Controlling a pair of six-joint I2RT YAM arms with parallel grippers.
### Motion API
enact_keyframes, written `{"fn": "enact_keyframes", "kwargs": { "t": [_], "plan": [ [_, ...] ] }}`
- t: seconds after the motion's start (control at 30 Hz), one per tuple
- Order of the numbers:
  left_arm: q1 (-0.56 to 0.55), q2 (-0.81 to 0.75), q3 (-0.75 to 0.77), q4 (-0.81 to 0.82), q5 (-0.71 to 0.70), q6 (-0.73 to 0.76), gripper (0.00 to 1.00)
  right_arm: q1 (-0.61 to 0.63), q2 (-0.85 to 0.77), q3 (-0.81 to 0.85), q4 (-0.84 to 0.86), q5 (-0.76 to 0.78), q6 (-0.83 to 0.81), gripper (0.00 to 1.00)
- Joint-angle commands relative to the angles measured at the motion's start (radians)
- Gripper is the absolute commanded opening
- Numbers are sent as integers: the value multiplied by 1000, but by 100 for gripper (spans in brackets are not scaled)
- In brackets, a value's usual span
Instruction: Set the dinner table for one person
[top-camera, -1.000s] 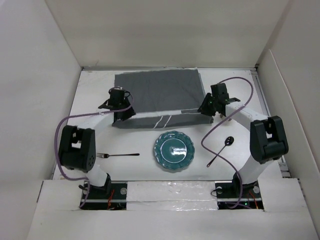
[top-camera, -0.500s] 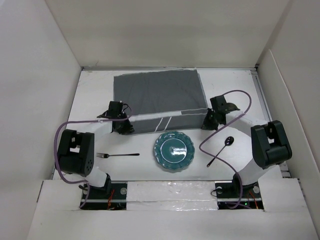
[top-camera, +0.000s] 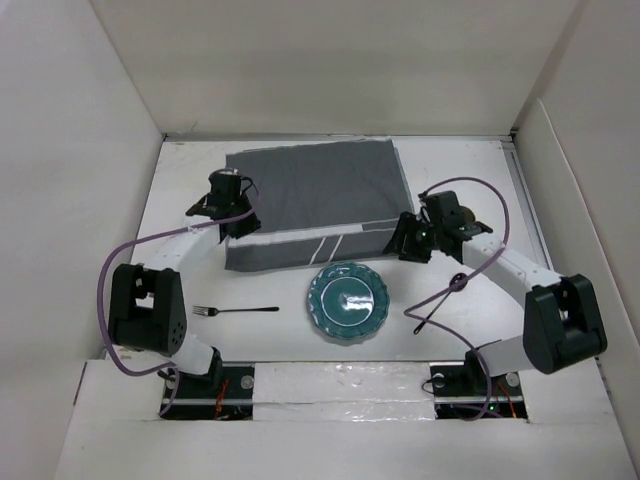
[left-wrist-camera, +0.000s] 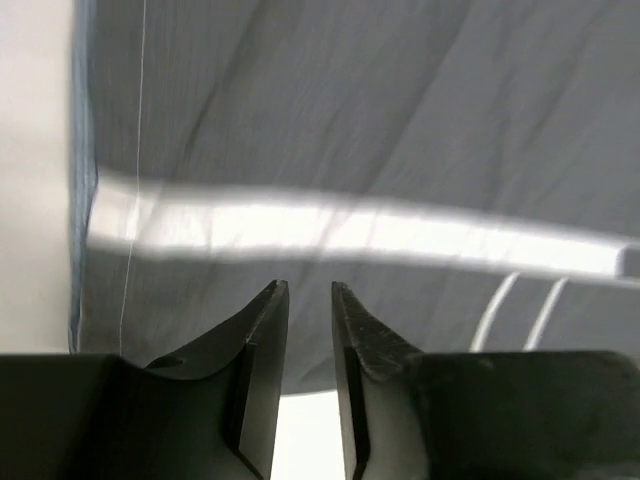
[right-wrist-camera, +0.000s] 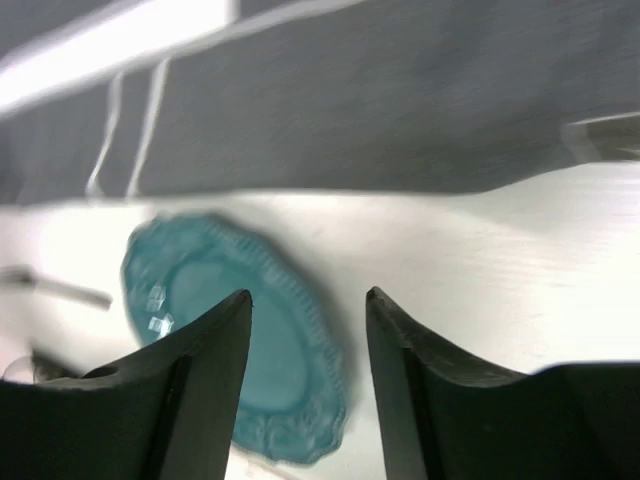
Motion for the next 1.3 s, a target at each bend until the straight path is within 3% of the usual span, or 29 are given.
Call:
{"fn": "enact_keyframes", "kwargs": {
  "t": [0.0,0.23,0.27,0.5,0.63,0.73,0.83,0.97,1.03,1.27],
  "plan": [
    [-7,-5,116,-35,-83,50,22,24,-39,-110,28,-184,-15,58],
    [14,220,280,-4,-107,27,37,44,-6,-233,158,-311,-11,65],
    [14,314,376,-12,-77,27,39,44,11,-242,177,-342,-21,65],
    [-36,536,585,-56,-67,35,40,54,83,-311,328,-442,18,64],
    [-58,596,631,-81,-86,49,39,54,114,-350,417,-449,48,62],
    [-89,617,646,-102,-123,72,39,63,131,-396,506,-465,96,56],
    [-98,636,648,-105,-123,76,39,73,139,-430,571,-466,136,42],
    [-116,631,662,-130,-167,93,37,74,111,-442,583,-492,168,8],
    [-116,592,659,-119,-176,104,37,74,39,-414,492,-477,154,0],
    [-116,349,709,-125,-138,113,30,61,-177,-229,191,-492,102,0]
  ]
}}
